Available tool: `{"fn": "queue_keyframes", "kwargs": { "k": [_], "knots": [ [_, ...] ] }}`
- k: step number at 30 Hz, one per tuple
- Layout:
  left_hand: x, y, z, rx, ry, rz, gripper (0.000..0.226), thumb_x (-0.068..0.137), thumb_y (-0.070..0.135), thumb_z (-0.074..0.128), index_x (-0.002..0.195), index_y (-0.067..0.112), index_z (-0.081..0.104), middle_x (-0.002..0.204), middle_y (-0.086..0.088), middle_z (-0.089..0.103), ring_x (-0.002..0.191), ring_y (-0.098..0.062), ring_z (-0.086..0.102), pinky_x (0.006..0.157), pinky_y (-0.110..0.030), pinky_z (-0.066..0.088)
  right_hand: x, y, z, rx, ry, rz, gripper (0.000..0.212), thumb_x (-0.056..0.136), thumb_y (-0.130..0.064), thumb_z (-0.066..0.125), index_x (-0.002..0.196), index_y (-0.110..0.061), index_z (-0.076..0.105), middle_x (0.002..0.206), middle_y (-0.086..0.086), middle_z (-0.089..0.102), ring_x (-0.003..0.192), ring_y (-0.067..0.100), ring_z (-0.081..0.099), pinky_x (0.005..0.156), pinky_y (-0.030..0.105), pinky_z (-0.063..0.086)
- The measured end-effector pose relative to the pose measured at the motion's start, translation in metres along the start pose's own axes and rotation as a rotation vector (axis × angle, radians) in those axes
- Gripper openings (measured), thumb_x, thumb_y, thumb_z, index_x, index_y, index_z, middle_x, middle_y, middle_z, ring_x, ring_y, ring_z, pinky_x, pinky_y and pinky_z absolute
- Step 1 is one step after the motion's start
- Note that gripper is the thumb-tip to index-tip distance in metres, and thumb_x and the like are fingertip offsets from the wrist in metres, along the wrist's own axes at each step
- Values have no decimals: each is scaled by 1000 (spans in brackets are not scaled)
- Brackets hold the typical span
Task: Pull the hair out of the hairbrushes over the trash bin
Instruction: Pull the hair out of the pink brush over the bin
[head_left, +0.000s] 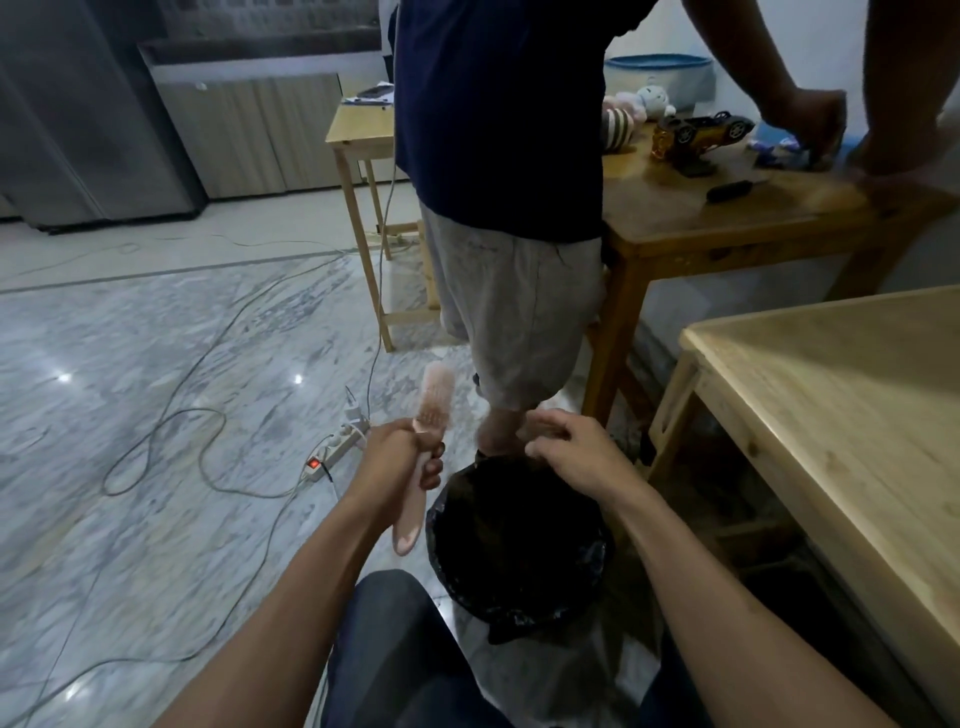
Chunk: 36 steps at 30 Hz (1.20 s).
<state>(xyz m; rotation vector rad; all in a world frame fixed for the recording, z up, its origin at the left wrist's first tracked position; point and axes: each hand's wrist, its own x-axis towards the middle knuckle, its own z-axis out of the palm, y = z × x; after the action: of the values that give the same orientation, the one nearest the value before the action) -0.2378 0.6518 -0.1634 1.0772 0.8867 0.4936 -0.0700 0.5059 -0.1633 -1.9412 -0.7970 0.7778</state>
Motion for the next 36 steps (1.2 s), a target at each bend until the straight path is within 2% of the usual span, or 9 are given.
{"fn": "queue_keyframes", "kwargs": {
  "k": [3, 7, 11, 17, 26, 28, 30, 32, 36],
  "knots": [
    [-6, 0, 13, 101, -82, 57, 19, 93, -9, 50, 80, 4, 49, 64, -11, 48, 45, -17, 41, 43, -24, 30, -1, -10, 6, 22, -56, -36, 64, 89, -26, 66, 151, -30, 52, 140, -9, 52, 132, 8, 46, 105, 31, 40],
    [-7, -2, 22, 200, -155, 107, 11, 91, -4, 55, 86, 5, 60, 63, -10, 54, 46, -18, 43, 47, -26, 32, -3, -14, 11, 265, -105, -1, 71, 79, -61, 74, 140, -26, 64, 121, -6, 75, 113, 9, 69, 108, 37, 49],
    [-9, -1, 28, 218, -163, 95, 8, 89, -4, 56, 87, 3, 58, 63, -11, 53, 45, -19, 42, 46, -26, 32, 1, -3, 13, 236, 2, -77, 12, 87, -35, 81, 90, -24, 83, 77, -7, 80, 80, 10, 74, 83, 29, 55],
    [-9, 0, 25, 32, -49, 28, 21, 93, -10, 51, 80, 5, 47, 64, -11, 47, 45, -18, 39, 44, -25, 29, -1, 3, -4, 109, 143, -47, 22, 93, -30, 76, 71, -26, 77, 64, -10, 72, 74, 9, 68, 75, 28, 51],
    [-2, 6, 18, 97, 198, 141, 16, 89, -8, 50, 85, 7, 48, 67, -10, 43, 49, -18, 38, 45, -30, 31, -7, 10, -12, -28, 236, 133, 25, 97, -33, 68, 75, -23, 73, 85, -4, 73, 100, 23, 69, 94, 42, 54],
    [-5, 3, 19, 256, 133, 165, 6, 89, -3, 54, 87, 3, 53, 69, -12, 51, 53, -21, 46, 48, -33, 38, -12, 4, -12, -81, 155, 127, 12, 101, -26, 64, 99, -23, 76, 113, -1, 74, 118, 23, 65, 101, 38, 50],
    [-9, 2, 23, 457, 29, 215, 6, 87, 5, 59, 91, 10, 62, 71, -11, 62, 54, -21, 55, 52, -36, 45, -12, -4, -9, -93, 12, 108, 45, 98, -12, 62, 142, -21, 60, 149, 2, 56, 139, 22, 50, 111, 35, 41],
    [-14, 4, 30, 620, -89, 269, 11, 81, 17, 62, 91, 19, 66, 74, -8, 69, 56, -20, 60, 54, -39, 50, -12, -9, -5, 11, -120, 88, 79, 86, -9, 66, 158, -28, 38, 161, 2, 37, 147, 23, 40, 117, 39, 38],
    [-21, 11, 42, 771, -137, 364, 15, 80, 27, 62, 94, 28, 69, 77, -1, 72, 60, -13, 62, 60, -36, 52, -3, -1, 3, 392, -253, -10, 52, 73, -30, 70, 125, -27, 70, 130, 4, 72, 126, 24, 63, 114, 48, 43]
  ]
}}
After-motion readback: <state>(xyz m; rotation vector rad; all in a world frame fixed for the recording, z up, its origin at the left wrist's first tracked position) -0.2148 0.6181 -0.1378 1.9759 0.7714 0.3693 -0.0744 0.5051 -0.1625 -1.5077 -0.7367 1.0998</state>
